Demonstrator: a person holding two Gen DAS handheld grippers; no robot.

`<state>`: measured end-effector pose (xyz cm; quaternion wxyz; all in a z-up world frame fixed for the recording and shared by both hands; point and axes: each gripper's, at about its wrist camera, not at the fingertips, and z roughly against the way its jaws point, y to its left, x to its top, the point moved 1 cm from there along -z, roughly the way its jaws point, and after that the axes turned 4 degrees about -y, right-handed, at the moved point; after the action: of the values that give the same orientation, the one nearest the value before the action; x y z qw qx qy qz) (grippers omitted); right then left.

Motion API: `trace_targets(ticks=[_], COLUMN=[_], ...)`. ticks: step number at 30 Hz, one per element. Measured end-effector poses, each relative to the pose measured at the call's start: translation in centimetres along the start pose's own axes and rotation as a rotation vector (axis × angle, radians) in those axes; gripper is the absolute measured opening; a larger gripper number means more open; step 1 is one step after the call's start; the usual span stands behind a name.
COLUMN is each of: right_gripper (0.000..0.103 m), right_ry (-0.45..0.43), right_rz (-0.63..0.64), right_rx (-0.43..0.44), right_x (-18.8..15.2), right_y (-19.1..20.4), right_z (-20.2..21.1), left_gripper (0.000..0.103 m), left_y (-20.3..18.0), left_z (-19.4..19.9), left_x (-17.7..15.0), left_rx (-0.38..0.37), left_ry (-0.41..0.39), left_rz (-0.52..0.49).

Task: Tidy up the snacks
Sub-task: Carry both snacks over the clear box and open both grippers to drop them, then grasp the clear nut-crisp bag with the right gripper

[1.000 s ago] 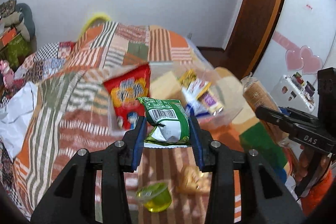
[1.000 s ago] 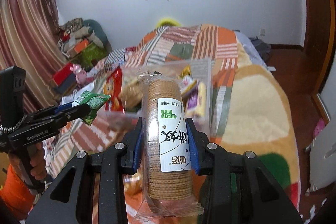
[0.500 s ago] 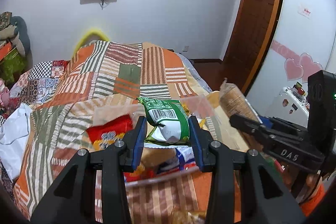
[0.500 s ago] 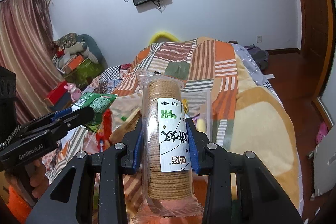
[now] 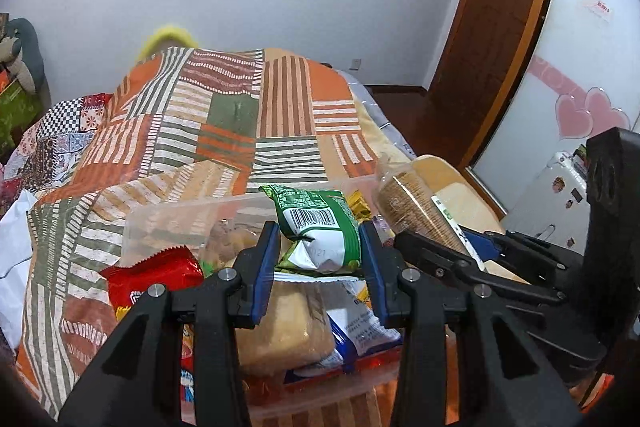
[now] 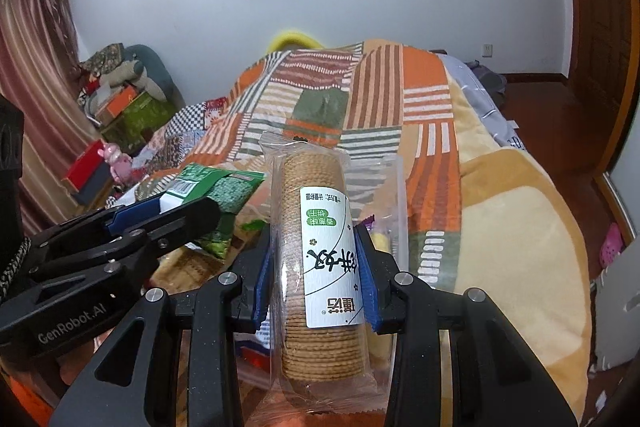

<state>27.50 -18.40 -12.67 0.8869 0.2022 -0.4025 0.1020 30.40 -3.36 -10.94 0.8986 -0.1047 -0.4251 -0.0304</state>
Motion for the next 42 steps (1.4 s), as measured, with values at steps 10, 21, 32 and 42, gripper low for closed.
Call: trace_targets(ticks=[10, 21, 32, 42], right_gripper=[0.037, 0.038, 0.052, 0.061], right_ry=[0.021, 0.001, -0.003, 0.102], right_rz=[0.012, 0.074, 0.106, 0.143], right_rx=[-0.01, -0.005, 0.038, 0.103], right_x=[0.0, -0.1, -3.0, -7.8], right_y=[0.1, 1.0, 2.6, 5.1], right_z=[0.3, 3.3, 6.9, 6.8], left_gripper=[0.041, 0.052, 0.066, 0.074], left_y=[1.0, 0.5, 1.5, 3.9], left_z=[-0.9, 4.0, 11.0, 13.5], left_x=[-0.5, -0.7, -3.3, -8.9], left_rx=[-0.024, 0.013, 0.056, 0.136], left_ry=[0.052, -0.006, -0.054, 0.049], left_rz=[0.051, -0.002, -0.007, -0.021])
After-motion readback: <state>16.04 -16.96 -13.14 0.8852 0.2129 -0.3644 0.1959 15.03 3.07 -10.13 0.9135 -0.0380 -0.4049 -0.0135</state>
